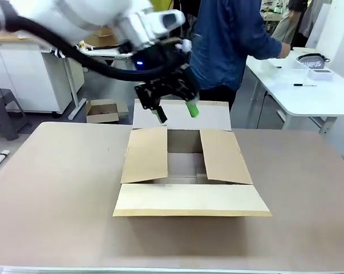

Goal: Pack the gift set into the box.
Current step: Place both hands on the side flaps of the Package Box and spread them outward.

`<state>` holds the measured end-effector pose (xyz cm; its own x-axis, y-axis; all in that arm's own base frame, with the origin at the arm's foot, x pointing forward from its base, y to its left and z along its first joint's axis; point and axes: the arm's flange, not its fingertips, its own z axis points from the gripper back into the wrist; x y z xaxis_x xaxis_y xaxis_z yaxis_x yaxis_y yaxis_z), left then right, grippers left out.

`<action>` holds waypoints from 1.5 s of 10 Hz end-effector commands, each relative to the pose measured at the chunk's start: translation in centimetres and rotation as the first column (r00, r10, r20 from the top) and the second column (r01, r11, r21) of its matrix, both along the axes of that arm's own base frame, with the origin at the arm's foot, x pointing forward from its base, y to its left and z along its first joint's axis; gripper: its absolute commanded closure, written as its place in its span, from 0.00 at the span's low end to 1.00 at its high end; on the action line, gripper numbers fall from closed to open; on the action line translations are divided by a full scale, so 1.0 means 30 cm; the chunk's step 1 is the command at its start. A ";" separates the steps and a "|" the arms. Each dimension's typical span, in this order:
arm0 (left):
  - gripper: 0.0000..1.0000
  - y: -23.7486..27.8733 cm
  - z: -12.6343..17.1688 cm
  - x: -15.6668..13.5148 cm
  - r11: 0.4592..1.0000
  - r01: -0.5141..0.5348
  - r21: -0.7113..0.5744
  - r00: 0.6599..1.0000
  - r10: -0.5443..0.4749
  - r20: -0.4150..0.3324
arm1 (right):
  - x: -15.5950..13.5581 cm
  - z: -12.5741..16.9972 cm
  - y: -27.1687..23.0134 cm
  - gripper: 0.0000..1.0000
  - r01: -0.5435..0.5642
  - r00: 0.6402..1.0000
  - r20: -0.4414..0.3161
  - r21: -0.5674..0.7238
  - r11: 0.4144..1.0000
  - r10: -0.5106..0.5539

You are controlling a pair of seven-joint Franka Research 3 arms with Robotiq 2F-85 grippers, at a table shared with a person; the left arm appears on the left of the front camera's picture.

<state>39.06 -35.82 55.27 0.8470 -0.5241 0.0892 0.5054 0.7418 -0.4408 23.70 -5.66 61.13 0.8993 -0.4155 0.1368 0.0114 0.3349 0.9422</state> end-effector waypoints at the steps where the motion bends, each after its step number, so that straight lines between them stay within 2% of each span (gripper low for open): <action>1: 0.00 0.093 0.019 -0.003 0.989 -0.006 -0.147 0.999 -0.001 -0.051 | 0.010 0.010 -0.002 0.00 -0.011 1.000 0.026 0.007 1.000 0.011; 3: 0.00 0.093 0.019 -0.003 0.989 -0.006 -0.147 0.999 -0.001 -0.051 | 0.010 0.010 -0.002 0.00 -0.011 1.000 0.026 0.007 1.000 0.011; 4: 0.00 -0.006 0.006 0.016 0.999 -0.005 -0.035 1.000 0.005 -0.020 | 0.010 0.010 -0.002 0.00 -0.011 1.000 0.026 0.007 1.000 0.011; 5: 0.00 -0.043 -0.055 0.019 0.946 -0.250 0.206 0.968 0.246 0.046 | 0.010 0.010 -0.002 0.00 -0.011 1.000 0.026 0.007 1.000 0.011; 7: 0.00 -0.137 -0.152 -0.010 0.819 -0.407 0.404 0.913 0.353 0.203 | 0.010 0.010 -0.002 0.00 -0.011 1.000 0.026 0.007 1.000 0.011; 10: 0.00 -0.249 -0.321 0.010 0.678 -0.488 0.550 0.873 0.389 0.296 | 0.010 0.010 -0.002 0.00 -0.011 1.000 0.026 0.007 1.000 0.011; 13: 0.00 -0.290 -0.458 0.083 0.545 -0.577 0.609 0.817 0.406 0.410 | 0.010 0.010 -0.002 0.00 -0.011 1.000 0.026 0.007 1.000 0.011; 15: 0.00 -0.292 -0.518 0.114 0.464 -0.606 0.646 0.794 0.396 0.460 | 0.010 0.010 -0.002 0.00 -0.011 1.000 0.026 0.007 1.000 0.011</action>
<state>42.17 -43.61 39.16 0.9964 -0.0033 0.0847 -0.0306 0.9181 0.3952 23.76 -5.70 61.16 0.8999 -0.4142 0.1365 0.0130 0.3383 0.9410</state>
